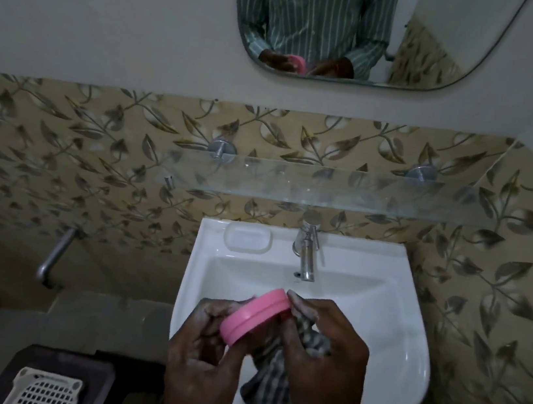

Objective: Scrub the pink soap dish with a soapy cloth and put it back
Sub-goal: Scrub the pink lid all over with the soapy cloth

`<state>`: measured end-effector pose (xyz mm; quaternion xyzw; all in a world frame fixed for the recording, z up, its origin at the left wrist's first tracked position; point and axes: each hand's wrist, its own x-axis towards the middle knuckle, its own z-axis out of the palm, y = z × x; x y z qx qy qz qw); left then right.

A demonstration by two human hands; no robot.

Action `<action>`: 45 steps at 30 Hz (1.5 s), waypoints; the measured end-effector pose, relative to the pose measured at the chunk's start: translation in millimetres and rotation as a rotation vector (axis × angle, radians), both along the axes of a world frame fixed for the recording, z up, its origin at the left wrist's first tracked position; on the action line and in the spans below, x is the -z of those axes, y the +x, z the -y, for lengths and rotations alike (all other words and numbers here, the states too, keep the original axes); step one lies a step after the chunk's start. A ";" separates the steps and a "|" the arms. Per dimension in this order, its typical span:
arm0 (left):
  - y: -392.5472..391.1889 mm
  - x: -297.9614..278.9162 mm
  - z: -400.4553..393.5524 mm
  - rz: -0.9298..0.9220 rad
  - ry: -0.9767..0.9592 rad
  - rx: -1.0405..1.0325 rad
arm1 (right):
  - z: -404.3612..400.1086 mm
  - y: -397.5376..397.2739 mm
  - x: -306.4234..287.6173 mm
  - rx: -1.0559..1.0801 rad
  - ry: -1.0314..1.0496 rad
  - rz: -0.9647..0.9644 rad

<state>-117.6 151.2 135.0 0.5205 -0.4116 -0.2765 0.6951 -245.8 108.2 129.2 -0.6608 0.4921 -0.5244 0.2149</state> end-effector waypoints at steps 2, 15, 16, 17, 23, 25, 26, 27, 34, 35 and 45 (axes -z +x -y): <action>11.7 4.4 -3.6 0.156 0.069 0.096 | 0.6 3.7 1.5 -0.035 -0.128 -0.200; 48.6 3.6 -2.9 0.192 0.192 0.298 | -17.0 26.8 1.7 -0.237 -0.382 -0.386; 49.4 3.3 -3.3 0.193 0.190 0.296 | -12.2 24.3 1.4 -0.186 -0.359 -0.367; 50.9 2.9 -3.8 0.203 0.185 0.293 | -7.8 22.3 0.2 -0.138 -0.332 -0.335; 52.6 3.4 -0.7 0.188 0.160 0.327 | -15.0 31.0 -1.4 -0.169 -0.249 -0.229; 52.1 4.4 -0.6 0.186 0.145 0.297 | -20.6 36.0 -0.6 -0.278 -0.214 -0.228; 52.8 4.8 -0.8 0.173 0.130 0.286 | -19.3 35.5 -1.7 -0.292 -0.239 -0.251; 53.3 4.6 -0.6 0.152 0.123 0.280 | -15.3 32.8 -2.0 -0.266 -0.280 -0.294; 58.5 13.9 0.2 0.246 0.089 0.253 | -2.0 26.1 -0.5 -0.055 -0.060 0.058; 58.2 14.6 0.9 0.256 0.099 0.244 | -3.2 27.1 0.5 -0.059 -0.078 0.035; 53.1 6.0 0.0 0.247 0.008 0.274 | -9.6 30.7 7.9 -0.116 -0.247 -0.118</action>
